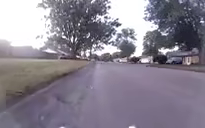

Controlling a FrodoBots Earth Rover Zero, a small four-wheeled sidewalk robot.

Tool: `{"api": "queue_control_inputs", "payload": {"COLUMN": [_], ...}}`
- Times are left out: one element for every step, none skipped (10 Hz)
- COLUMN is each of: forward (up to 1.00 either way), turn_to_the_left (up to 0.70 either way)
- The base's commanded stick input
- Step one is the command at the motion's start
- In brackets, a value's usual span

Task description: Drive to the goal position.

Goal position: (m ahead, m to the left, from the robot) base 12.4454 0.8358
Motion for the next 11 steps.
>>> {"api": "queue_control_inputs", "payload": {"forward": [1.00, 1.00, 1.00, 1.00, 1.00, 1.00, 1.00, 1.00, 1.00, 1.00, 1.00], "turn_to_the_left": [0.00, 0.00, 0.00, 0.00, 0.00, 0.00, 0.31, 0.37, 0.20, 0.03, 0.03]}}
